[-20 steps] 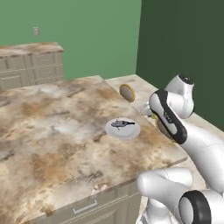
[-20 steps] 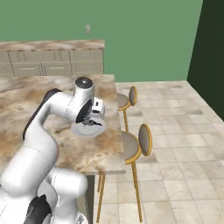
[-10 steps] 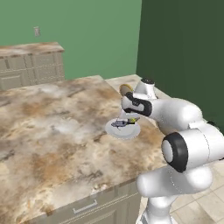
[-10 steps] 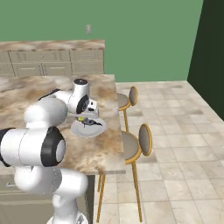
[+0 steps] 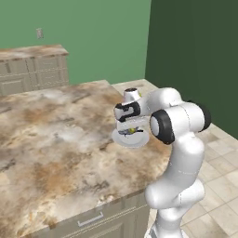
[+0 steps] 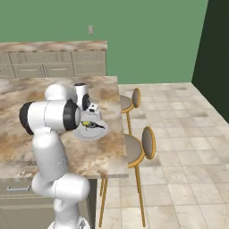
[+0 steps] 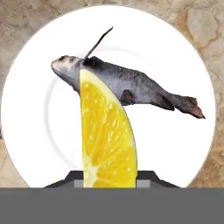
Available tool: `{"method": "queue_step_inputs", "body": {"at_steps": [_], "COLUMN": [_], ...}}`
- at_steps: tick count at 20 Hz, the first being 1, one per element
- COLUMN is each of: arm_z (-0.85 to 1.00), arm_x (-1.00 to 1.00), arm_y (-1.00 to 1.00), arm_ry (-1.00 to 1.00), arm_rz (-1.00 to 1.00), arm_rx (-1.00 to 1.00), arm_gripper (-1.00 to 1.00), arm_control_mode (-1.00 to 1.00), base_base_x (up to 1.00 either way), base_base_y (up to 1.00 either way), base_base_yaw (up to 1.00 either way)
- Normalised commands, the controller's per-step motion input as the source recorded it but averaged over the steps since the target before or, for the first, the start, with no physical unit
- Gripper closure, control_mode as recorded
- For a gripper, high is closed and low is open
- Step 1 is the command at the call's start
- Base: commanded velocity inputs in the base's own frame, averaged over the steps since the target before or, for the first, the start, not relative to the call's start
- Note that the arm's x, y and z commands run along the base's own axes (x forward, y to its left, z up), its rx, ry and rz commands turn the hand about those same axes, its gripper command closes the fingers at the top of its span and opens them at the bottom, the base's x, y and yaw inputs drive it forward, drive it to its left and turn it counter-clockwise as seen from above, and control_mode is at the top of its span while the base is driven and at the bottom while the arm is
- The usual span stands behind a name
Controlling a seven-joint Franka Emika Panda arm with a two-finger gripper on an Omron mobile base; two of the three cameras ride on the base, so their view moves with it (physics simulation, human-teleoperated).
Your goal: Take the lemon wedge from the fridge and place it on the plate with fish on the dining counter.
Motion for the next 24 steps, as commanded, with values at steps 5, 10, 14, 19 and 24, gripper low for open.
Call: {"method": "queue_step_inputs", "body": {"at_steps": [5, 10, 14, 19, 24], "arm_z": [-0.60, -0.22, -0.18, -0.28, -0.15], "arm_x": [0.32, 0.15, -0.03, -0.44, -0.04], "arm_y": [-0.02, 0.00, -0.04, 0.00, 0.00], "arm_ry": [0.29, 0.09, 0.02, 0.02, 0.02], "arm_rz": [0.23, 0.07, 0.01, 0.00, 0.00], "arm_rx": [-0.04, 0.00, 0.00, 0.00, 0.00], "arm_gripper": [1.00, 1.00, 1.00, 1.00, -1.00], "arm_control_mode": [-1.00, -1.00, -1.00, -1.00, -1.00], "base_base_x": [0.00, 0.00, 0.00, 0.00, 0.00], "base_base_y": [0.00, 0.00, 0.00, 0.00, 0.00], "base_base_yaw": [0.00, 0.00, 0.00, 0.00, 0.00]}}
